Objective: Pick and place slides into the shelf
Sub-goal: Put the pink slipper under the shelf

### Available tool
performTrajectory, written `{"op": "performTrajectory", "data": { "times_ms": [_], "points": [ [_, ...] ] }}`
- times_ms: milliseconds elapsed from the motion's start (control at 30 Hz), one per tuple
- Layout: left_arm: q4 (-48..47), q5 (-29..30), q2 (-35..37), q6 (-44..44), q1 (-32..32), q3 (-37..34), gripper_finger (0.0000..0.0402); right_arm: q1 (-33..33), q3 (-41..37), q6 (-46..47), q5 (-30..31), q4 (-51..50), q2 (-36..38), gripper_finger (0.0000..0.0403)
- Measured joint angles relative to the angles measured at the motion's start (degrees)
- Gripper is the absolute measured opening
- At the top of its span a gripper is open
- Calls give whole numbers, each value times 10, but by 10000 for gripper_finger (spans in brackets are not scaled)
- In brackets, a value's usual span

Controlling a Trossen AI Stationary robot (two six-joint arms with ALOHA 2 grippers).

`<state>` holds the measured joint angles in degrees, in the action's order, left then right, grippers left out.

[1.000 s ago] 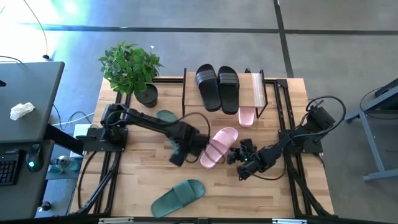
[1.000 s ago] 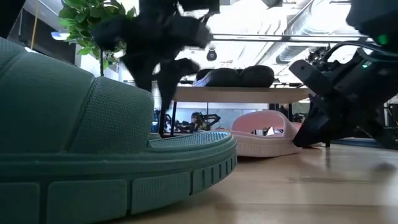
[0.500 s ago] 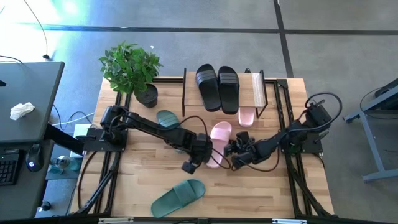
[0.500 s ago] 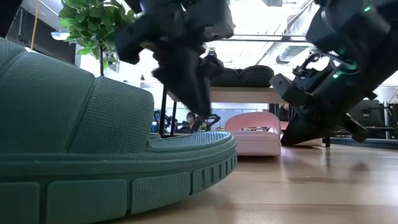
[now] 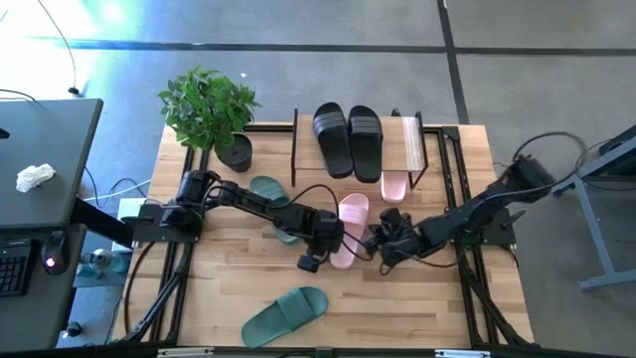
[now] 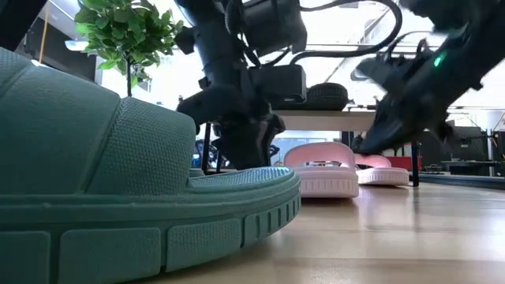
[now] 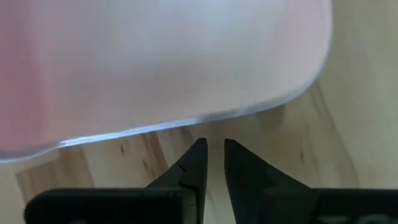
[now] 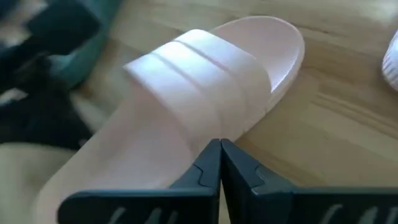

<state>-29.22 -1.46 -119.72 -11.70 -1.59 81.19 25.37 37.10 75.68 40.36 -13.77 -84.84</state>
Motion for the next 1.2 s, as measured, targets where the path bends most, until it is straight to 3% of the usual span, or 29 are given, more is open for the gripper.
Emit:
{"op": "performTrajectory", "data": {
  "times_ms": [233,400,533,767,967,1200],
  "points": [
    [60,5,0,-4,2,1,35,58,1,-140,-121,20,128,0],
    [73,10,0,-9,10,1,34,108,1,-147,-160,50,160,0],
    [68,17,0,-10,23,1,33,122,18,-159,-177,32,153,0],
    [77,21,0,-11,60,1,33,121,60,-392,-244,24,131,0],
    [120,12,1,-11,70,1,27,109,78,-436,-261,18,93,3],
    [114,-28,1,-10,59,1,16,107,108,-438,-259,-15,37,78]
  ]
}}
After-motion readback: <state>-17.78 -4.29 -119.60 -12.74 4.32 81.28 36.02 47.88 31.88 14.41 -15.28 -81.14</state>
